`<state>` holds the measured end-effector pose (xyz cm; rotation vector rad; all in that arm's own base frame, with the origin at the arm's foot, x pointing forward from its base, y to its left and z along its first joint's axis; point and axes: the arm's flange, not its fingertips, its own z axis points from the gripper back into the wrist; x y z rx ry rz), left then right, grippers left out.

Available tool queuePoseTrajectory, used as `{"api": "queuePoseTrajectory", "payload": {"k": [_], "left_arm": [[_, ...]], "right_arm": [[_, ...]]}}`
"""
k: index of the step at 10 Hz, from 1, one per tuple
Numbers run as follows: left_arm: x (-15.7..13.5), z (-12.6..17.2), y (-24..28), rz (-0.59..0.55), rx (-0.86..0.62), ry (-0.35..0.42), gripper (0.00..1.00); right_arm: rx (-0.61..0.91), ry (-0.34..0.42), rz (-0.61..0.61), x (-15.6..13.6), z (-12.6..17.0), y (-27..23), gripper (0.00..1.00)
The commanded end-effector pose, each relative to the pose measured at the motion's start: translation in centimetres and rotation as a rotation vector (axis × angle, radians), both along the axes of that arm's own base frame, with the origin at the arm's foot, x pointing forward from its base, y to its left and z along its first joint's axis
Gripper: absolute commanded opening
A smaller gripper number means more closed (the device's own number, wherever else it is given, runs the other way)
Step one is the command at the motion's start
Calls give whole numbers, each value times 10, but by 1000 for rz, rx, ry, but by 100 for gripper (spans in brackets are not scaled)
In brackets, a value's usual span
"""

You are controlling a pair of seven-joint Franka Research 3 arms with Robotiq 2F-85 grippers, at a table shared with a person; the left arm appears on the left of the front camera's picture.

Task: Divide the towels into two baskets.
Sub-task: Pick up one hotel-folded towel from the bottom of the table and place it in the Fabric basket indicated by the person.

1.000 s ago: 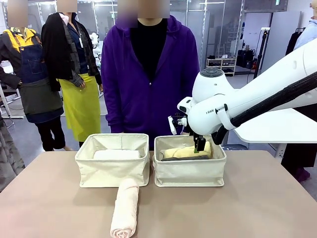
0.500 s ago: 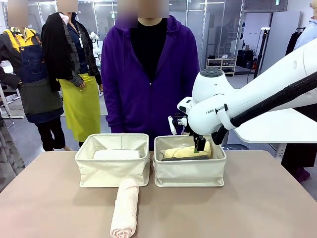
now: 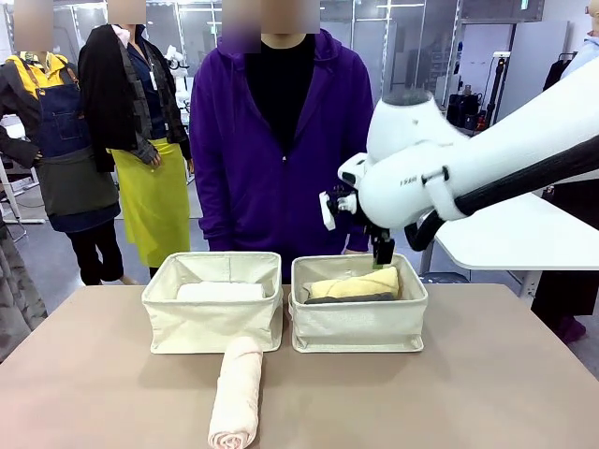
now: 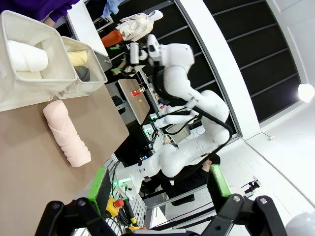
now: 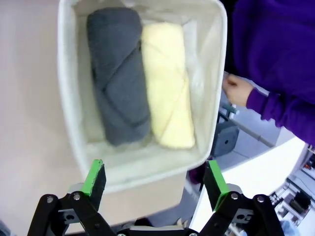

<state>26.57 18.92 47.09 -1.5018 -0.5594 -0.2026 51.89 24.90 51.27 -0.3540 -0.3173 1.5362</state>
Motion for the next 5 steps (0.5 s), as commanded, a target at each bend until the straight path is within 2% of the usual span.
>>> {"api": "queuePoseTrajectory", "payload": {"k": [1, 3, 4, 5], "left_arm": [[-2, 4, 2, -1, -19, -7, 100], [-2, 4, 2, -1, -19, -7, 100], [-2, 4, 2, -1, -19, -7, 100], [-2, 4, 2, -1, -19, -7, 100]], "right_arm": [[24, 53, -137, -58, 25, -19, 100], [182, 134, -287, -97, 53, -71, 100], [264, 200, -345, -117, 61, -106, 100], [421, 282, -417, -136, 66, -154, 100]]}}
